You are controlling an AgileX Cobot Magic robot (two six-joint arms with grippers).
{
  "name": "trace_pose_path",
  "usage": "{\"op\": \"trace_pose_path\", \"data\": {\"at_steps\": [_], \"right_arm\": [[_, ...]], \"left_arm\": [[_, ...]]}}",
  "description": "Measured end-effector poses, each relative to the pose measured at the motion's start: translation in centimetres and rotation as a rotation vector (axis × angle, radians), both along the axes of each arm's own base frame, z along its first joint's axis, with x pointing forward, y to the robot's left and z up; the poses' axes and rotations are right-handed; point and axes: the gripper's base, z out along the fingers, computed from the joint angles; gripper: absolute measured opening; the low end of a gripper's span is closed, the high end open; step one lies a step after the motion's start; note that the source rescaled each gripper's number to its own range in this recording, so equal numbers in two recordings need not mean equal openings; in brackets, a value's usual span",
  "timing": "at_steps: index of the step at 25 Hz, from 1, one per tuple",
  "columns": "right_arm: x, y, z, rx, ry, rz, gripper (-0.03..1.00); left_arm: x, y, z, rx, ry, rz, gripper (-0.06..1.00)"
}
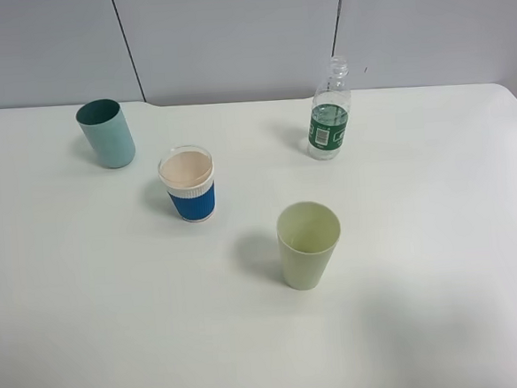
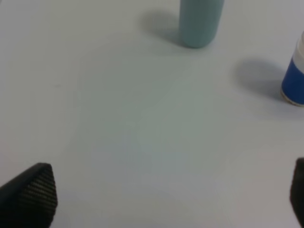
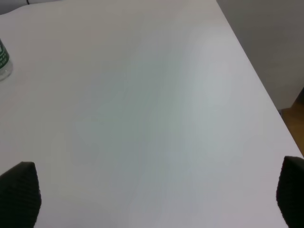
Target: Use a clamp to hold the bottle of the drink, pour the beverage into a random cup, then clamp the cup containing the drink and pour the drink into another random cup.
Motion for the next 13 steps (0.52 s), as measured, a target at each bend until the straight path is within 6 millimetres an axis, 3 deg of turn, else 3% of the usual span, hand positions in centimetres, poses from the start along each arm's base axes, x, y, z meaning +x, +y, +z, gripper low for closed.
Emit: {"op": "trace_pose_path", "data": {"at_steps": [13], "right_arm": [[0.0, 0.0, 0.0, 0.0, 0.0, 0.0, 1.0]], "left_arm": [[0.0, 0.0, 0.0, 0.0, 0.0, 0.0, 1.0]]}}
